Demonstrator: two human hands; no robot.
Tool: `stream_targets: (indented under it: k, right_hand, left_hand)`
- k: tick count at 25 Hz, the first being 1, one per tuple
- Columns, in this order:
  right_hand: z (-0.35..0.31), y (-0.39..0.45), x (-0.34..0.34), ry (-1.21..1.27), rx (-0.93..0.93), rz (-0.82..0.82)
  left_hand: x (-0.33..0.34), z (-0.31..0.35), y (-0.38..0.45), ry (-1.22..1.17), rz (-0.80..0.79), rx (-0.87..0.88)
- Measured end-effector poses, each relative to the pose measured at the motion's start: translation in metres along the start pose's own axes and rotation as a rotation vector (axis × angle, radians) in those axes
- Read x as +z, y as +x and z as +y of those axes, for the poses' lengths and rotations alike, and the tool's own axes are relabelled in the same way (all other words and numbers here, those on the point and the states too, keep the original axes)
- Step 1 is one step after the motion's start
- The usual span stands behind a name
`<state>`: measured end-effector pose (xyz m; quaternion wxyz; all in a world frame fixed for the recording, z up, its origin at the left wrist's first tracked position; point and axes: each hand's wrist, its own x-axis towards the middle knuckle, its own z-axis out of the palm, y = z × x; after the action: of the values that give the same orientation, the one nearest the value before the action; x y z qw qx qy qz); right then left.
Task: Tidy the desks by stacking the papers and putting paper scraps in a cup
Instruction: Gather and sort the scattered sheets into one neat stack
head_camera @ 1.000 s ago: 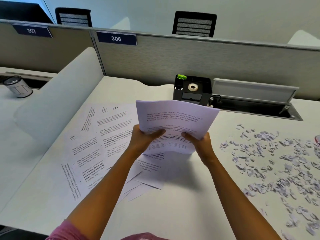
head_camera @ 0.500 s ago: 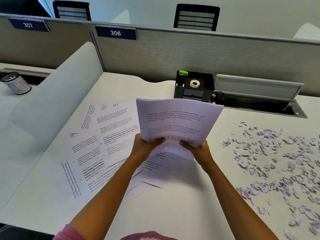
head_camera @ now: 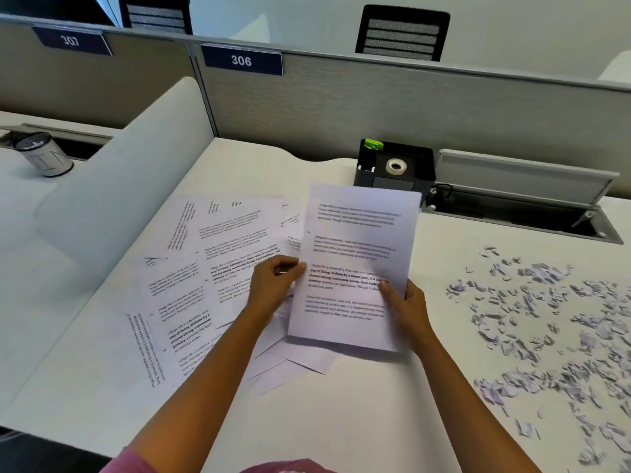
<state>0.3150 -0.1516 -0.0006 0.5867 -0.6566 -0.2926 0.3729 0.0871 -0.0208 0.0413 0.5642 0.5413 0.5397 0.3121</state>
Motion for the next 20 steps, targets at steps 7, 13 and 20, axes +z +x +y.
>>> stream_targets:
  k: [7, 13, 20]
  right_hand:
    - [0.019, 0.004, -0.020, 0.147, 0.127, 0.129]
    - [0.022, 0.001, -0.020, 0.097, 0.129, 0.123]
    - [0.026, -0.001, -0.022, 0.110, 0.126, 0.133]
  left_hand:
    - [-0.074, -0.018, 0.056, 0.563, 0.524, -0.348]
    - [-0.083, -0.008, 0.077, 0.660, 0.437, -0.572]
    - [-0.083, -0.005, 0.079, 0.658, 0.455, -0.560]
